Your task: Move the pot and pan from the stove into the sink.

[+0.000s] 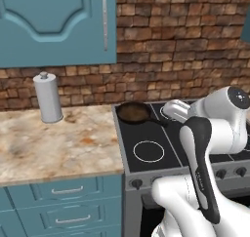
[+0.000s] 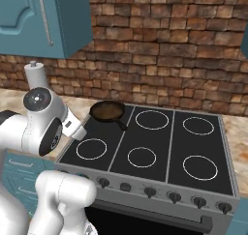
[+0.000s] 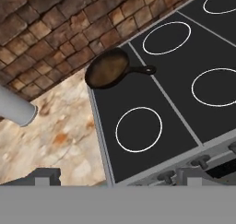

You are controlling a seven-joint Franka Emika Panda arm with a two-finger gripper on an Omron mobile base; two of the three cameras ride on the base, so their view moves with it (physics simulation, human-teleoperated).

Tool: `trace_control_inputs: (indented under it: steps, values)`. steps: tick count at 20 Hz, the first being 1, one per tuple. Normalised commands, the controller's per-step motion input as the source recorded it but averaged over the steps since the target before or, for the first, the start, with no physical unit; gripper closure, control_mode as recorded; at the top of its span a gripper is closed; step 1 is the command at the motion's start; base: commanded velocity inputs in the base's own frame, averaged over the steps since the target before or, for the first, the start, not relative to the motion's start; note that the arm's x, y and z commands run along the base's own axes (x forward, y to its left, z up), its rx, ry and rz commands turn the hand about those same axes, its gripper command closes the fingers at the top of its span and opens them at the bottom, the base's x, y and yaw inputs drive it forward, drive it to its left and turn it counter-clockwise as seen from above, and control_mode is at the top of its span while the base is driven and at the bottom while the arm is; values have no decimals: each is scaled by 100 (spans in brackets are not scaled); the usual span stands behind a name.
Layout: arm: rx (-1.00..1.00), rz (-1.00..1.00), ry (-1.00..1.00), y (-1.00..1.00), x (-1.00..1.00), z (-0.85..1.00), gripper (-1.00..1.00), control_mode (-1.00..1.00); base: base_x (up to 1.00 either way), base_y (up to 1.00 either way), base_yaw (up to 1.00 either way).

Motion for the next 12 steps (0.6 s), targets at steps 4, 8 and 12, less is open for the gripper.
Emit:
trace_control_inputs:
  steps: [4,8,12]
  values:
    - [0,0,0,0,0,0,-100,100,29,0,-4]
    - [0,0,0,0,0,0,-100,-100,0,0,0]
    - [0,-5,0,-13,28,0,-100,-100,0,0,0]
